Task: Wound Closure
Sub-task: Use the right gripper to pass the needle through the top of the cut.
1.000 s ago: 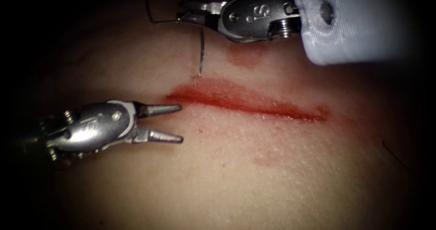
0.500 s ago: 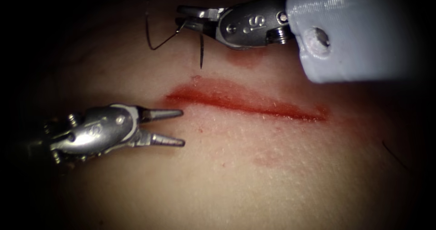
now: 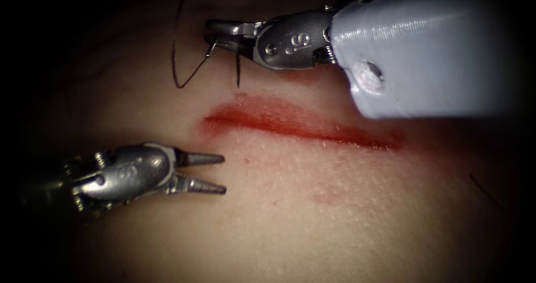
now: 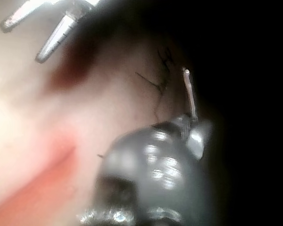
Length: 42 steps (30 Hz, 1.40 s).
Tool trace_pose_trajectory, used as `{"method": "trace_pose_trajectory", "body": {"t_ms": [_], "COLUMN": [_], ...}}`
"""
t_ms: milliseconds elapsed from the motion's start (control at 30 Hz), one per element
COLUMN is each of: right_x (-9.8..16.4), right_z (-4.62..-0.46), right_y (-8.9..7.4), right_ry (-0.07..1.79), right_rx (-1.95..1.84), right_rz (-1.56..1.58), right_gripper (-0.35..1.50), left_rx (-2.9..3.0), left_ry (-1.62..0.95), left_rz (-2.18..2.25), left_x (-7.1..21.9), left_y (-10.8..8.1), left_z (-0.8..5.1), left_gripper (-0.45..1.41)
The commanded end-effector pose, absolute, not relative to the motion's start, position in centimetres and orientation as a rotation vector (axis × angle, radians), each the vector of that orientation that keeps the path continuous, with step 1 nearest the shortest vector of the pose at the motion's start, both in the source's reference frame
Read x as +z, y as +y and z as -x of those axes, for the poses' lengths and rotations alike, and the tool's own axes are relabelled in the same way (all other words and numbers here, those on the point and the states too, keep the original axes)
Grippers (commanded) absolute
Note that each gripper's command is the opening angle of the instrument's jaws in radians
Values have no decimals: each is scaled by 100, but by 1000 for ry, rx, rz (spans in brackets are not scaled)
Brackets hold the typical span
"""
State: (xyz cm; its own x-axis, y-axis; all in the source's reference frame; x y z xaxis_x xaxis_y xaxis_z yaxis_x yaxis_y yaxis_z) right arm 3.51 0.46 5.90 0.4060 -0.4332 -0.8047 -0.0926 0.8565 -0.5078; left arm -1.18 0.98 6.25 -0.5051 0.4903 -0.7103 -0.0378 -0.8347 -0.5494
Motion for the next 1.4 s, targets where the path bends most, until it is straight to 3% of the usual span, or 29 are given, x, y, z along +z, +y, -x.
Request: {"method": "trace_pose_trajectory", "body": {"t_ms": [33, 1400], "right_x": [595, 634], "right_z": [-360, -368], "right_y": [44, 15], "right_ry": [1153, 1132], "right_rx": [-243, -350], "right_rz": [532, 555], "right_gripper": [-35, -35], "left_rx": [2383, 2397], "left_ry": [-699, -725], "left_rz": [1340, 1314], "left_x": [634, 639], "left_y": [94, 93], "left_z": [124, 125], "left_gripper": [10, 10]}}
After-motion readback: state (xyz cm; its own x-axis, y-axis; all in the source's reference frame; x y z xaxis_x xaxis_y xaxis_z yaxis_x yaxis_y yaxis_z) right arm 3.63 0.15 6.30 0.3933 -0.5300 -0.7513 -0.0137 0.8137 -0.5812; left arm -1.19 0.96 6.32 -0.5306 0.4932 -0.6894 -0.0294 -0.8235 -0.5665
